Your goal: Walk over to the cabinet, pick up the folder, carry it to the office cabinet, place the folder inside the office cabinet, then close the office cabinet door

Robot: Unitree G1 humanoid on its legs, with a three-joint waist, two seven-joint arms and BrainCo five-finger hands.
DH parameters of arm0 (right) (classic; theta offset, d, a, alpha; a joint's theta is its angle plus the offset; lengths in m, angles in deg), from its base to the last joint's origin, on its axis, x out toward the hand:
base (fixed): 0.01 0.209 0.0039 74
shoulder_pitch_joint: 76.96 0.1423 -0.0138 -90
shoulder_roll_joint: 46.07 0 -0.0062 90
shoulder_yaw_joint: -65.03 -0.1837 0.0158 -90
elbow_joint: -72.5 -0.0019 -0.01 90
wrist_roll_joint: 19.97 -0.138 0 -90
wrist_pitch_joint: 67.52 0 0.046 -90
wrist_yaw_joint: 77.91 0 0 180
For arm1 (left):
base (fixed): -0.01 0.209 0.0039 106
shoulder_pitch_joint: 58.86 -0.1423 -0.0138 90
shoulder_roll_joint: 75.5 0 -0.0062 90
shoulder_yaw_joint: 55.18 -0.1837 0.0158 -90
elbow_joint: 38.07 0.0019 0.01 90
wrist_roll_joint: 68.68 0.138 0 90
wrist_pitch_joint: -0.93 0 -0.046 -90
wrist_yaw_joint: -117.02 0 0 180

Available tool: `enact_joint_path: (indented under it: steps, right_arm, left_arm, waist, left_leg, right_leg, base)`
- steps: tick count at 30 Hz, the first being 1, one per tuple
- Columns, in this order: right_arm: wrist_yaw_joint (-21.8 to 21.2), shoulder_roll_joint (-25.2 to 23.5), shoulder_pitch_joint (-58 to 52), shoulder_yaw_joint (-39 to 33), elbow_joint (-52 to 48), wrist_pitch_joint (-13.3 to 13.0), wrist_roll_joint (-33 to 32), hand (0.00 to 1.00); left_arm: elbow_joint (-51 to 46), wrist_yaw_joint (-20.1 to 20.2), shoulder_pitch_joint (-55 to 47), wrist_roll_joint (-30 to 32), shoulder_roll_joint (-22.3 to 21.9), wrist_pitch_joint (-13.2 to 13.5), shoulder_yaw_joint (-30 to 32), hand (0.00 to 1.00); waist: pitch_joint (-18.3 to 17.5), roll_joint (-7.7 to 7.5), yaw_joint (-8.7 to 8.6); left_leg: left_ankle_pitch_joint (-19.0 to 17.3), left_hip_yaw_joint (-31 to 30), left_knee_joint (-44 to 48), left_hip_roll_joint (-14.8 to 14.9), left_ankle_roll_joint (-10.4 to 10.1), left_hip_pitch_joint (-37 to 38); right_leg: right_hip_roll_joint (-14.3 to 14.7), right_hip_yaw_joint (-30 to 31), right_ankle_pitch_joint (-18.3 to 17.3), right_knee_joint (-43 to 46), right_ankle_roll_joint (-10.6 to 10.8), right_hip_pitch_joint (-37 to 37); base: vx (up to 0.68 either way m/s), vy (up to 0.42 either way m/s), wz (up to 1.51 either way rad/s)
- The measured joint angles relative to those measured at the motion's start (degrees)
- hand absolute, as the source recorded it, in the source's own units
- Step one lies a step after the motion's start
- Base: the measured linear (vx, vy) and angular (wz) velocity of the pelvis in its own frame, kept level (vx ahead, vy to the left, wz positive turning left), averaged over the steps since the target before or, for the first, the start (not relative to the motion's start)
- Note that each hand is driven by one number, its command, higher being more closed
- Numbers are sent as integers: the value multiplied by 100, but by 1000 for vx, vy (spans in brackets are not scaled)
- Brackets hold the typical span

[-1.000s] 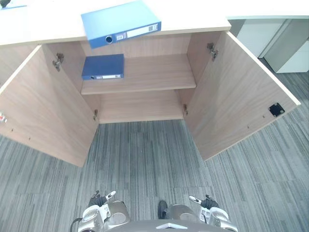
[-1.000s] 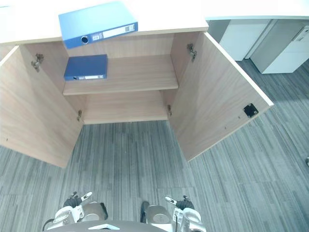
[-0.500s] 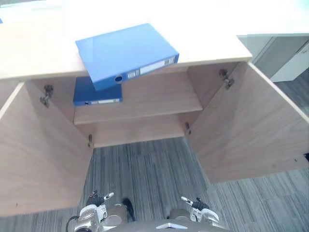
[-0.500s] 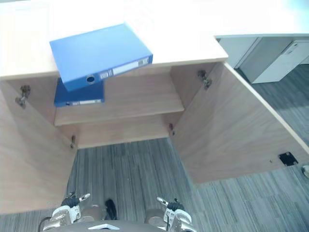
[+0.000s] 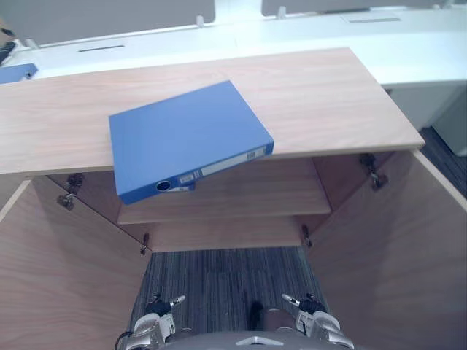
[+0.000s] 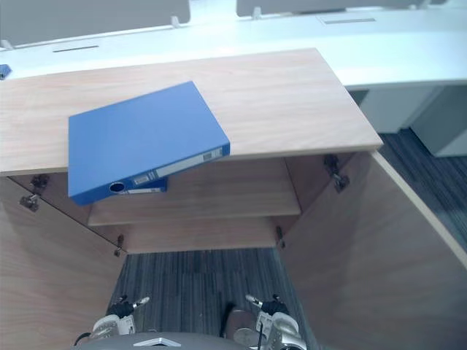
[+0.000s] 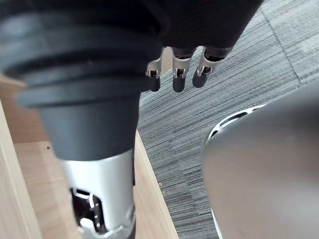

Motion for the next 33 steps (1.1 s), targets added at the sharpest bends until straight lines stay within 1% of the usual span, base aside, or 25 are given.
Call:
enact_joint_path:
  steps: [2,3,4,5,6,7,8,10,13,14,17,18,19,20,22,23,25,26,27,29,30,32,33]
  right_arm:
    - [1,-12,-1,-3,-2,8,-1,0]
    - [3,-20,-11,-5,-1,19,-3,0]
    - [4,-23,-17,-9,0,22,-4,0]
    - [5,-25,-19,-10,4,23,-2,0]
    - [7,-39,-20,-21,15,22,-1,0]
    - [4,-68,-43,-17,36,24,-6,0]
    - [4,-122,-61,-32,42,22,-1,0]
    - [4,-194,-91,-79,118,17,5,0]
    - [4,-214,-88,-110,212,16,5,0]
    - [3,-220,-86,-193,228,15,7,0]
    - [5,-194,-65,-216,341,8,6,0]
    - [6,-164,-23,-215,423,-2,6,0]
    - [6,-149,-8,-213,437,-3,6,0]
    - [7,-135,-5,-206,441,-10,8,0]
    - [16,-59,0,-173,445,-18,6,0]
    - [42,-20,8,-161,473,-17,6,0]
    - [175,-10,18,-105,487,-32,3,0]
    - [221,3,21,-42,484,-39,5,0]
    - [239,7,19,36,482,-49,4,0]
    - [241,6,18,63,470,-66,4,0]
    - [241,-5,15,75,419,-83,4,0]
    - [243,-6,-1,131,401,-128,3,0]
    - [244,5,-40,240,326,-142,5,0]
  left_arm:
    - [-23,0,22,0,-37,20,38,0]
    - [-30,2,49,4,-41,26,48,0]
    - [-27,2,76,36,-38,26,46,0]
    - [-21,2,85,69,-37,25,39,0]
    - [-10,3,94,106,-46,21,29,0]
    - [7,-1,86,108,6,19,-2,0]
    - [14,2,75,112,48,19,-44,0]
    - [24,5,67,217,124,15,-138,0]
    - [49,2,32,305,190,-3,-339,0]
    - [50,2,24,330,209,-3,-461,0]
    - [50,-4,12,333,331,-3,-761,0]
    - [50,-6,12,334,373,-2,-865,0]
    - [49,-12,13,334,388,-2,-909,0]
    - [41,-26,16,335,415,-1,-988,0]
    - [-16,-109,-5,338,423,1,-1090,0]
    - [-79,-165,-22,340,426,3,-1123,0]
    - [-467,-318,-141,411,430,31,-1182,0]
    - [-688,-374,-193,454,431,48,-1183,0]
    - [-1143,-479,-307,456,435,97,-1182,0]
    - [-1673,-548,-467,458,447,120,-1177,0]
    - [-2183,-587,-630,458,488,152,-1176,0]
    - [-2635,-667,-777,460,527,188,-1155,0]
    - [-3041,-726,-903,461,565,227,-1143,0]
  waist:
    - [3,-9,29]
    - [-7,-28,21]
    - [-12,-39,35]
    - [-16,-42,33]
    - [-33,-45,33]
    - [-119,-153,27]
    - [-167,-229,6]
    - [-210,-319,5]
    - [-232,-322,3]
    - [-235,-299,-5]
    - [-241,-292,-2]
    - [-240,-287,-4]
    - [-241,-280,-4]
    - [-250,-258,-8]
    - [-245,-199,-2]
    - [-255,-172,-6]
    - [-256,-150,-12]
    - [-255,-149,-18]
    - [-247,-162,-9]
    - [-245,-174,1]
    - [-234,-190,3]
    - [-225,-198,5]
    - [-227,-203,16]
  left_leg:
    - [-104,78,192,123,7,-253]
    - [-181,125,-26,138,12,-407]
    - [-173,106,-510,77,-9,-502]
    - [-87,98,-804,32,-1,-490]
    - [166,79,-1289,-80,4,-388]
    - [270,136,-1524,-245,49,-231]
    - [311,154,-1683,-327,64,-175]
    - [388,214,-1915,-447,104,-56]
    - [478,263,-2210,-615,178,166]
    - [492,259,-2270,-672,193,205]
    - [511,107,-2275,-744,222,189]
    - [544,68,-2296,-766,270,192]
    - [580,26,-2327,-778,237,198]
    - [671,-74,-2439,-809,240,221]
    - [729,-122,-2572,-816,294,264]
    - [799,-210,-2676,-827,276,286]
    - [867,-317,-2790,-828,339,294]
    - [882,-386,-2847,-825,336,299]
    - [912,-459,-2882,-823,345,300]
    - [949,-484,-2904,-830,349,309]
    - [1006,-494,-2981,-843,350,366]
    - [1051,-513,-3055,-854,345,459]
    - [1061,-527,-3061,-858,343,487]
  right_leg:
    - [40,2,-1,-143,-3,155]
    - [33,46,2,-207,3,198]
    - [16,147,13,-222,63,202]
    - [9,188,13,-208,99,196]
    - [-4,290,-26,-145,212,181]
    - [-95,379,8,-213,325,197]
    - [-146,404,57,-329,389,222]
    - [-188,455,196,-587,467,353]
    - [-231,492,388,-1000,569,613]
    - [-247,494,462,-1152,591,695]
    - [-260,493,652,-1494,599,848]
    - [-258,490,702,-1593,584,896]
    - [-259,488,732,-1638,572,915]
    - [-259,478,796,-1742,566,957]
    - [-233,466,842,-1801,554,973]
    - [-226,437,874,-1829,543,976]
    - [-199,400,937,-1888,532,977]
    - [-185,373,963,-1902,529,974]
    - [-174,354,1011,-1925,520,979]
    - [-176,349,1051,-1940,514,990]
    - [-181,350,1073,-1945,515,1014]
    - [-185,342,1085,-1957,519,1079]
    - [-196,331,1080,-1961,529,1103]
  base:
    - [140,-29,-1]
    - [124,87,-27]
    - [119,121,-31]
    - [75,164,-37]
    - [96,199,-27]
    - [100,204,-20]
    - [73,157,-7]
    - [47,132,-9]
    - [43,113,-6]
    - [30,111,2]
    - [8,63,2]
    - [-9,27,3]
    - [-16,7,7]
    - [-44,-10,8]
    - [-54,-19,7]
    - [-71,-31,8]
    - [-70,-30,10]
    - [-99,-28,11]
    - [-99,-28,9]
    - [-108,-14,4]
    - [-130,-12,3]
    - [-103,-9,3]
    - [-108,-11,3]
